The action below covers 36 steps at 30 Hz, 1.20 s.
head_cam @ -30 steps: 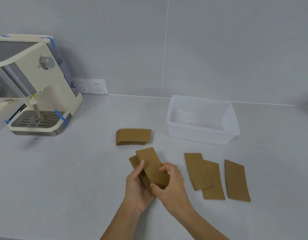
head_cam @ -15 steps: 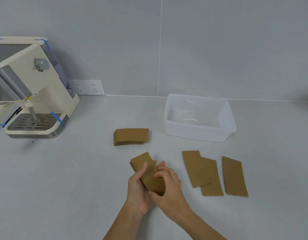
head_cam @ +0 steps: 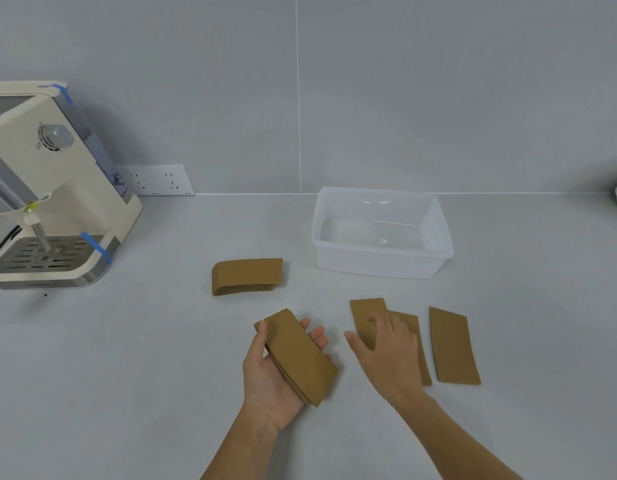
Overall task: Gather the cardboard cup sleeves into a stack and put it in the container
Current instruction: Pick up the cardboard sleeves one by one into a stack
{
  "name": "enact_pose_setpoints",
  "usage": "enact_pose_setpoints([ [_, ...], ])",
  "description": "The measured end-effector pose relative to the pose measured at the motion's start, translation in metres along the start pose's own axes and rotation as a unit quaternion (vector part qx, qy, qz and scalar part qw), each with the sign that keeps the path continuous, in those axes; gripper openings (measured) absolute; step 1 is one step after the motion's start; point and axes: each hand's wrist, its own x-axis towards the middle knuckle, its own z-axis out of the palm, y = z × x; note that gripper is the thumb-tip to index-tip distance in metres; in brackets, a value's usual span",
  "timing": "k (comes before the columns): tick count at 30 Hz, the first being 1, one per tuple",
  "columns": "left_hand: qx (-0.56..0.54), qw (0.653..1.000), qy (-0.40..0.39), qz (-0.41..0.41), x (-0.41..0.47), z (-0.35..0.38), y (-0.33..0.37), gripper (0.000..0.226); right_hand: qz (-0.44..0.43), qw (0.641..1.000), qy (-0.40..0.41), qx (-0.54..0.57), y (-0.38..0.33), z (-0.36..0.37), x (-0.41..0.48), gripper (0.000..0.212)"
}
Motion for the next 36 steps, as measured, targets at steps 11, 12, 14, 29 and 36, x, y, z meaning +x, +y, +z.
enact_pose_setpoints([
  [11, -0.008, 1.000, 0.011, -0.011, 0.006, 0.004, -0.010, 0.080, 0.030, 0.986, -0.024, -0.161, 0.026, 0.004, 0.007, 0.050],
  [12, -0.014, 1.000, 0.011, -0.013, 0.006, 0.005, -0.011, 0.080, 0.026, 0.987, -0.024, -0.159, 0.026, 0.002, 0.008, 0.045],
  [14, -0.027, 0.999, 0.010, -0.014, 0.007, 0.006, -0.014, 0.080, 0.025, 0.989, -0.028, -0.146, 0.027, -0.002, 0.009, 0.041],
  [29, -0.028, 1.000, 0.005, -0.007, 0.016, 0.016, -0.024, 0.075, -0.086, 0.978, -0.114, 0.149, -0.024, -0.034, -0.015, 0.045],
  [36, -0.053, 0.998, -0.019, 0.002, 0.014, 0.018, -0.024, 0.075, -0.153, 0.973, -0.153, 0.084, -0.024, -0.014, -0.022, 0.047],
])
